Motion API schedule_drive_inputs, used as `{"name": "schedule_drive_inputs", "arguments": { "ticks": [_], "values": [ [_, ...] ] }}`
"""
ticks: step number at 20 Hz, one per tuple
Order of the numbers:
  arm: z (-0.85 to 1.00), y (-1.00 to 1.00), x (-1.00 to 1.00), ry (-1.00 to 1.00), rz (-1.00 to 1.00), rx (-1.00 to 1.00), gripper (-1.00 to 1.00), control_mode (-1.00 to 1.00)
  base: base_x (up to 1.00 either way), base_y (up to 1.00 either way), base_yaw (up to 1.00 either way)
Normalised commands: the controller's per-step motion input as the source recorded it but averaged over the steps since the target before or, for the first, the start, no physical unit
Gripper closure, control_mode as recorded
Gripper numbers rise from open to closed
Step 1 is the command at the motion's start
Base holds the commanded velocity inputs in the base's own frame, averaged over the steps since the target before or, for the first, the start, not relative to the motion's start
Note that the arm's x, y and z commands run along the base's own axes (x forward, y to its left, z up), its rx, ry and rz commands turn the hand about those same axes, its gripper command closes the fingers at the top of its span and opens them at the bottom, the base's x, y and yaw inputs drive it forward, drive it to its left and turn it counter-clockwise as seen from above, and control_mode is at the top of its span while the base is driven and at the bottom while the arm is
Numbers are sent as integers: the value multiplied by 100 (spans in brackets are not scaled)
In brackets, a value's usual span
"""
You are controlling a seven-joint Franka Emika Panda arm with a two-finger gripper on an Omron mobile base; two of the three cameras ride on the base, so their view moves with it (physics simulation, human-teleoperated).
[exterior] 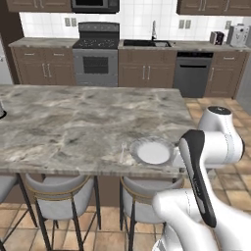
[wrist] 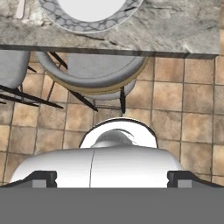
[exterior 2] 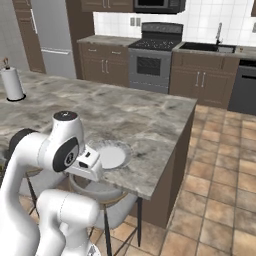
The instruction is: Take the fork and place it on the left side of the plate. Then take the spoon and place it on the right side of the plate. Make sure they're directly next to the plate.
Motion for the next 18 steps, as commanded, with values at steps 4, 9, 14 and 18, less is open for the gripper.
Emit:
{"name": "schedule_drive_inputs", "arguments": {
  "ticks": [4, 9, 14, 18],
  "values": [
    [0, 0, 0, 0, 0, 0, -100, 100, -95, -13, -1],
    [0, 0, 0, 0, 0, 0, -100, 100, -55, -56, -7],
    [0, 0, 0, 0, 0, 0, -100, 100, 3, -99, -2],
    [0, 0, 0, 0, 0, 0, -100, 100, 20, -100, 0]
  ]
}}
